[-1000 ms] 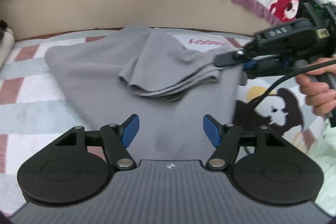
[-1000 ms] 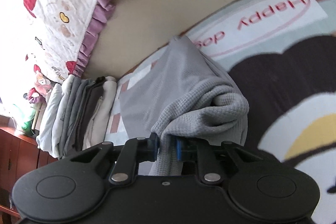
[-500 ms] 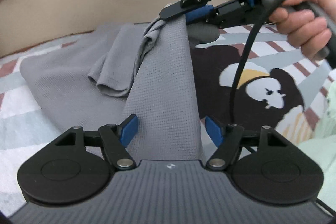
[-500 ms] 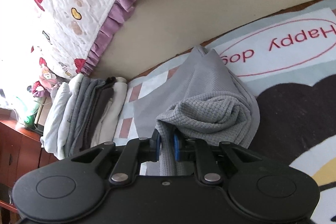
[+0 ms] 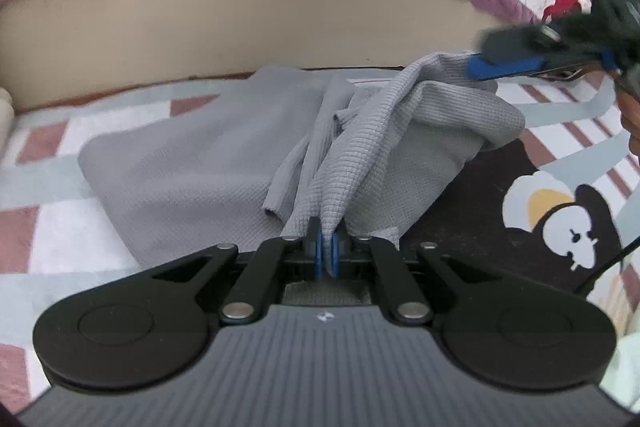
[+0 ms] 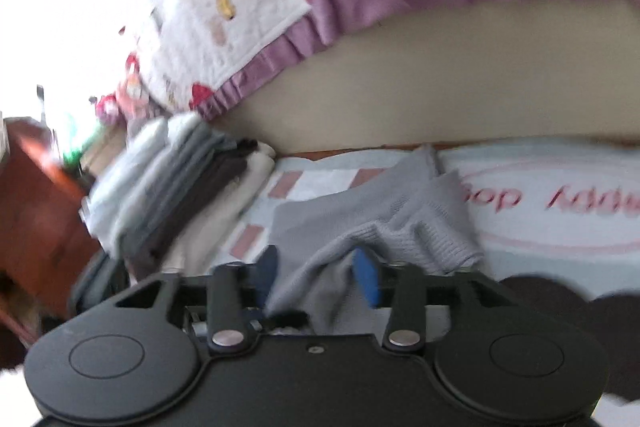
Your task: Fold clothes
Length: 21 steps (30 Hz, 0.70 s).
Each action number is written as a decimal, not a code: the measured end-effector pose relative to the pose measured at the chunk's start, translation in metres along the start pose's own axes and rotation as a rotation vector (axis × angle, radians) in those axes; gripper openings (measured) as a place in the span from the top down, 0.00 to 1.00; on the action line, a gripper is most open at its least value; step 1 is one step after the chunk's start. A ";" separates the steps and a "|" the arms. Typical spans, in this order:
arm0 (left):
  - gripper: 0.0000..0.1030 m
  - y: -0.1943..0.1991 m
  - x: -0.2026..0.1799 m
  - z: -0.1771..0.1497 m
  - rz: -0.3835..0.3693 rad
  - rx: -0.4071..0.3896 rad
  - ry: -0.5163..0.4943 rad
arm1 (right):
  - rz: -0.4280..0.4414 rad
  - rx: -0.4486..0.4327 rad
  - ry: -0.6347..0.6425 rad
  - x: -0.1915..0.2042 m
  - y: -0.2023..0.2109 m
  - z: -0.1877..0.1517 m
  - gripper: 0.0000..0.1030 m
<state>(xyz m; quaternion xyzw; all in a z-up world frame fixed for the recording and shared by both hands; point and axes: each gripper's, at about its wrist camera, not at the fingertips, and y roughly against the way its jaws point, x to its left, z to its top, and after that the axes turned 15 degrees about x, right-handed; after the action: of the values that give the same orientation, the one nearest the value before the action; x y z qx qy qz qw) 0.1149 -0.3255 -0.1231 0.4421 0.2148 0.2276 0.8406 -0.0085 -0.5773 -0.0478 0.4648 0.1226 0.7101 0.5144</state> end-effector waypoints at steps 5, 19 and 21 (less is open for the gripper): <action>0.96 -0.004 0.012 0.003 -0.056 0.009 0.100 | -0.274 0.014 0.241 0.026 0.015 -0.034 0.30; 0.72 0.011 0.023 0.012 -0.100 0.024 0.028 | -0.214 -0.072 0.134 -0.044 -0.049 -0.008 0.60; 0.35 0.024 0.018 0.008 -0.061 0.018 -0.034 | -0.196 -0.089 0.155 -0.046 -0.051 -0.005 0.65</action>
<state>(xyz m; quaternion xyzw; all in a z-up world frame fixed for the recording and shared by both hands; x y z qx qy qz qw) 0.1295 -0.3080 -0.1019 0.4468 0.2161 0.1924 0.8466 0.0211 -0.5919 -0.1079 0.3709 0.1752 0.6949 0.5906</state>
